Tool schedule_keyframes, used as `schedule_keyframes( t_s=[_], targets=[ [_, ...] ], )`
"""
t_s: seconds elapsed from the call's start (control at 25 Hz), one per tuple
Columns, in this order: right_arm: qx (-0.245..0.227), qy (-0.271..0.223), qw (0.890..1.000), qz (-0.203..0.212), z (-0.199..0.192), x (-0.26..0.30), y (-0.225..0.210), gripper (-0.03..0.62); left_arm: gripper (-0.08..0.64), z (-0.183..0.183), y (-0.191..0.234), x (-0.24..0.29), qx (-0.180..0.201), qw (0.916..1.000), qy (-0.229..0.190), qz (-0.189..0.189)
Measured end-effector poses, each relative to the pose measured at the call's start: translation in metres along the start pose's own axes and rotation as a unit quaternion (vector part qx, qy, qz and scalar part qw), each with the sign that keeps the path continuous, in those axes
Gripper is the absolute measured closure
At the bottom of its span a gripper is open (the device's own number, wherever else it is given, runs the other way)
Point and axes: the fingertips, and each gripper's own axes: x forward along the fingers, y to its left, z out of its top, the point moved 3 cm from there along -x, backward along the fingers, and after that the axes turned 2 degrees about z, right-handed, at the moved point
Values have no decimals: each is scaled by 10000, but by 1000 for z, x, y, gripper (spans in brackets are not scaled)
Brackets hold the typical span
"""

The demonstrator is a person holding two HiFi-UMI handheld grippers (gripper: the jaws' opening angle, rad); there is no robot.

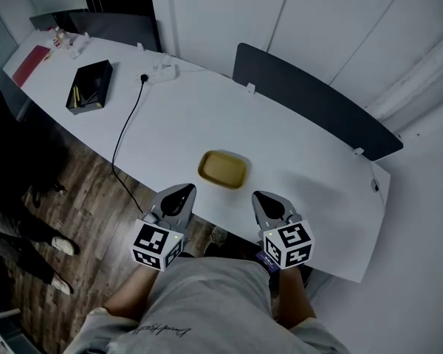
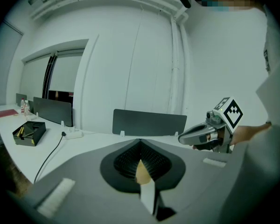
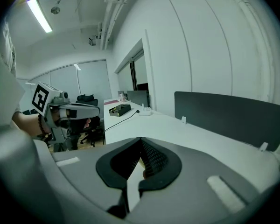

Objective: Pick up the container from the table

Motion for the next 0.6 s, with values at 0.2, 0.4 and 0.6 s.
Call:
schedule_keyframes(
  t_s=[0.2, 0.4, 0.6],
  targets=[
    [67, 8, 10000, 56, 7, 9, -18, 577, 563, 7, 3, 20, 34, 10000, 50, 24],
    [146, 36, 9999, 45, 11, 17, -26, 577, 563, 9, 11, 33, 31, 9999, 161, -12],
    [274, 69, 9995, -146, 14, 23, -37, 577, 563, 14, 18, 50, 133, 9995, 191, -199]
  ],
)
